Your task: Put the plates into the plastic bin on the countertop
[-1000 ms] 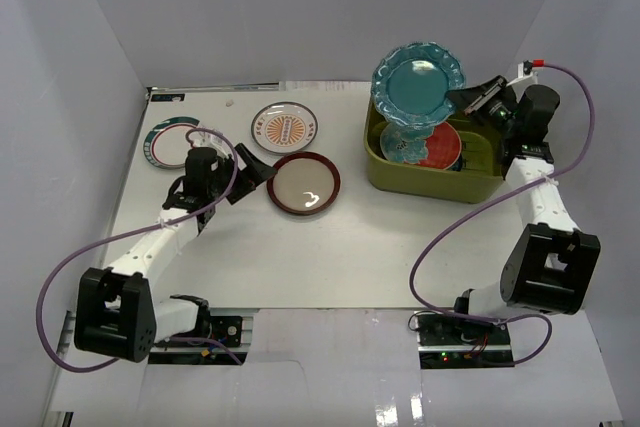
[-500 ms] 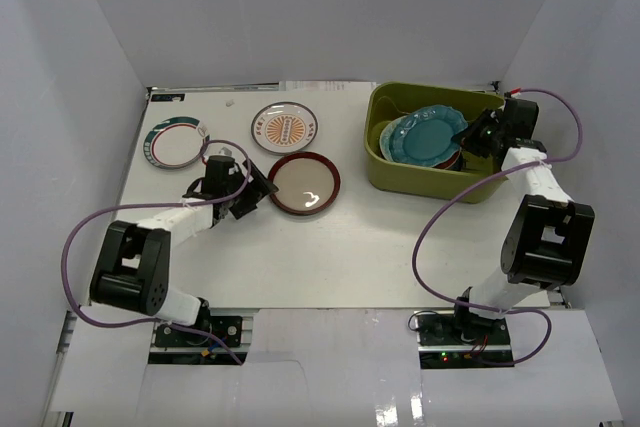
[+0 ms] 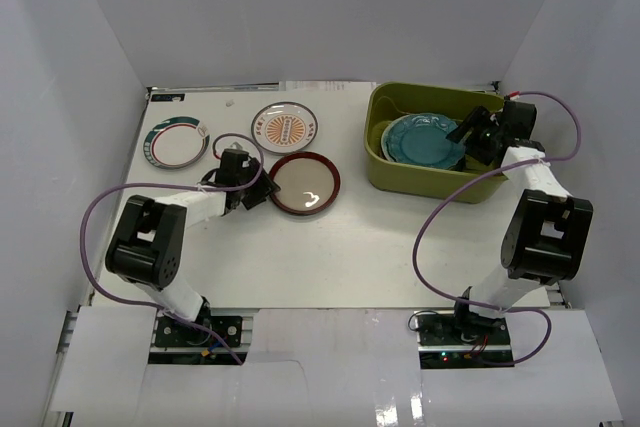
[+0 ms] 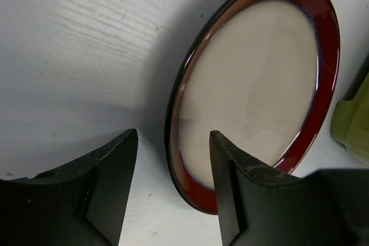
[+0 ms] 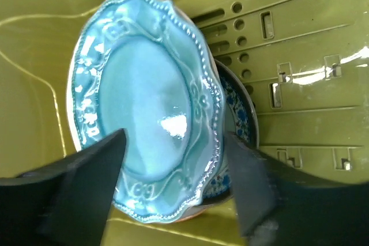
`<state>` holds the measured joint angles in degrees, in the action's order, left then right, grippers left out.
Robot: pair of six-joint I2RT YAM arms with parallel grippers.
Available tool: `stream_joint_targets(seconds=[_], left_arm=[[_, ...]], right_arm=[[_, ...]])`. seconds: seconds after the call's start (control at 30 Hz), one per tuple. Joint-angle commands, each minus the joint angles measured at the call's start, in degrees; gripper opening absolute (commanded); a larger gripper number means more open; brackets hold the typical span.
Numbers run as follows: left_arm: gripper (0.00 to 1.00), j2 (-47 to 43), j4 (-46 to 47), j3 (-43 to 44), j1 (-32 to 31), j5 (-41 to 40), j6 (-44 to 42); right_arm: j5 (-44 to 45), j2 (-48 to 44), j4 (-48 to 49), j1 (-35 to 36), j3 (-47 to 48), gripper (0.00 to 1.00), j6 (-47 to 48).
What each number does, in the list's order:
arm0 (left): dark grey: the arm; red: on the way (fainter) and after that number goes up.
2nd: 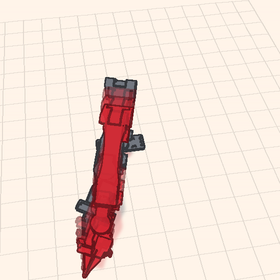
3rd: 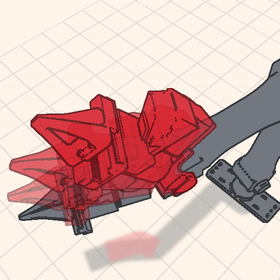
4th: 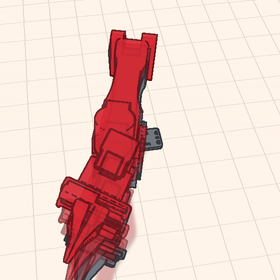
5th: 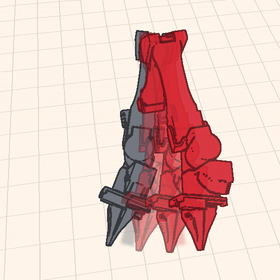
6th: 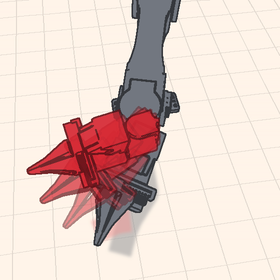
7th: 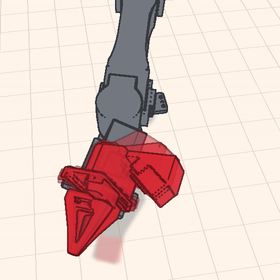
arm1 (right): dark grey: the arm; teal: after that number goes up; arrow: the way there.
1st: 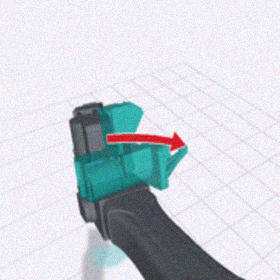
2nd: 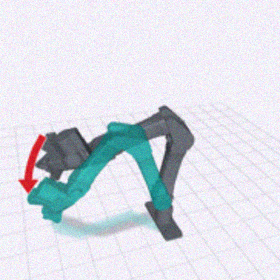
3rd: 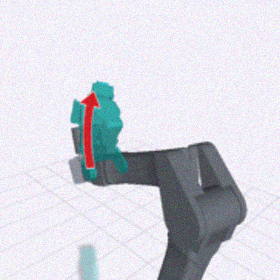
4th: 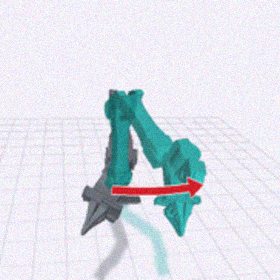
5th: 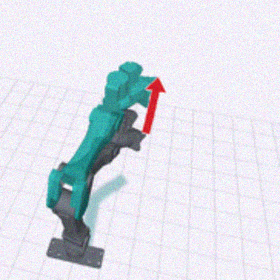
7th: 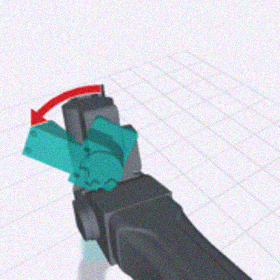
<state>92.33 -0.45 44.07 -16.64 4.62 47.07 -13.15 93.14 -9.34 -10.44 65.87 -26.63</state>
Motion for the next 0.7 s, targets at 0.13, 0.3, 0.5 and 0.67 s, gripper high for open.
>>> stream_joint_targets(seconds=[0.13,0.3,0.5,0.67], left_arm=[[0.46,1.8,-0.1,1.7,-0.8,-5.7,-0.3],[0.2,3.5,1.7,2.2,-1.1,-7.3,-0.4],[0.0,2.3,1.9,1.5,-1.2,-8.7,-1.1],[0.0,-5.8,1.9,-1.9,-1.2,-6.8,-1.4]], right_arm=[[2.4,-5.3,0.6,0.0,-0.6,0.97,3.0],[5.0,-10.3,1.1,0.0,-2.0,0.9,2.3],[-0.3,-19.3,4.1,0.0,-3.7,0.9,-1.1],[-4.9,-24.6,5.4,0.0,-4.3,0.9,-2.6]])
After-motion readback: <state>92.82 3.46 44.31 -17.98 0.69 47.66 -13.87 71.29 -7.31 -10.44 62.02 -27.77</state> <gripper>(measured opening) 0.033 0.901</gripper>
